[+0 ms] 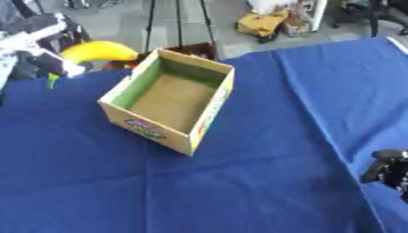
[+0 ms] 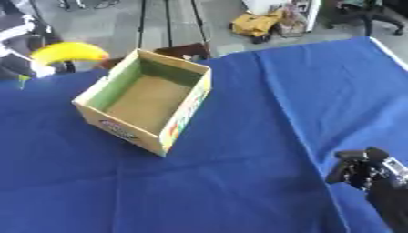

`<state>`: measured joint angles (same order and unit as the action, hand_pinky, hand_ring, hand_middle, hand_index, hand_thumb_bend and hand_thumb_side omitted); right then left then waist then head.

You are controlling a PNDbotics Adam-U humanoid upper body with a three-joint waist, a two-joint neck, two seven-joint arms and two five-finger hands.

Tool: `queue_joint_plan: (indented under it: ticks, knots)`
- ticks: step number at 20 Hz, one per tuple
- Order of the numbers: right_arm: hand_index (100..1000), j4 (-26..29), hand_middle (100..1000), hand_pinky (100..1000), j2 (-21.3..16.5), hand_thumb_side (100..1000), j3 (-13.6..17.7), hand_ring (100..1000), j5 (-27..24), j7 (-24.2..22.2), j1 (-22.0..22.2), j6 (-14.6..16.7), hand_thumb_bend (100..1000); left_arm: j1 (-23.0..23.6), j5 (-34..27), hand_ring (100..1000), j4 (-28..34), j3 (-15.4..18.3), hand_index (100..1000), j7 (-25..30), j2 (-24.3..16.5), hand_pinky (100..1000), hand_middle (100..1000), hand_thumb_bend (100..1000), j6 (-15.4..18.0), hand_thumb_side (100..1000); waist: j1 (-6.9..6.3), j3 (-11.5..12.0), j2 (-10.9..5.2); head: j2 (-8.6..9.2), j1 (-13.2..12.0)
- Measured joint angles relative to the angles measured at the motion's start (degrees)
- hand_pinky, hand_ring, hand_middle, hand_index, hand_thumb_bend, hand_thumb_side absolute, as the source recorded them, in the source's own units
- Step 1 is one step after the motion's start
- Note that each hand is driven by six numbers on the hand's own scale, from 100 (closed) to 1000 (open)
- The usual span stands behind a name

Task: Pick up objects on the table and place them in the box.

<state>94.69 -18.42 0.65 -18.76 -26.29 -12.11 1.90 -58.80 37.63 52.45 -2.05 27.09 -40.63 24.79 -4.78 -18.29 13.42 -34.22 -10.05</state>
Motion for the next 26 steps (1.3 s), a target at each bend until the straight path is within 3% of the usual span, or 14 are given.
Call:
queue_joint_plan:
  ticks: [8,15,18,20,22,26]
  knots:
    - [742,0.0,533,638,0.0,941,-0.5,589,0.0,-0.6,-0.7,-0.3,100,-2.0,4.9,364,0.3,-3.1,534,1.2,6.2,513,378,222,1.5,123,-0.27,-1.3,0.8,0.14,-0.7]
    - [742,0.0,533,639,0.3,944,-0.5,590,0.0,-0.6,-1.0,-0.3,100,-0.7,10.9,374,-1.3,-3.7,545,0.5,7.9,520,386,258,3.0,135,-0.38,-1.3,1.36,0.49,-0.4]
    - [742,0.0,533,639,0.5,944,-0.5,590,0.0,-0.6,-1.0,-0.3,100,0.1,11.7,374,-1.5,-3.7,545,-0.3,7.9,521,385,234,3.7,132,-0.34,-0.6,1.36,0.49,-0.3]
    - [742,0.0,533,639,0.5,944,-0.4,590,0.0,-0.5,-1.0,-0.3,100,0.8,11.4,375,-1.4,-3.3,546,-0.8,7.9,525,384,169,4.0,129,-0.2,-0.3,1.35,0.49,0.0]
    - [742,0.0,533,639,0.5,943,-0.3,590,0.0,-0.5,-0.9,-0.4,100,2.1,10.5,379,-0.4,-2.6,549,-1.8,7.8,530,387,105,4.2,173,0.07,0.5,1.24,0.49,0.3]
    - [743,-0.2,532,639,0.5,937,0.1,590,0.0,-0.2,-0.3,-0.3,100,6.0,7.3,402,3.9,0.3,565,-4.8,6.5,541,406,100,4.7,269,0.84,2.6,0.79,0.26,1.0]
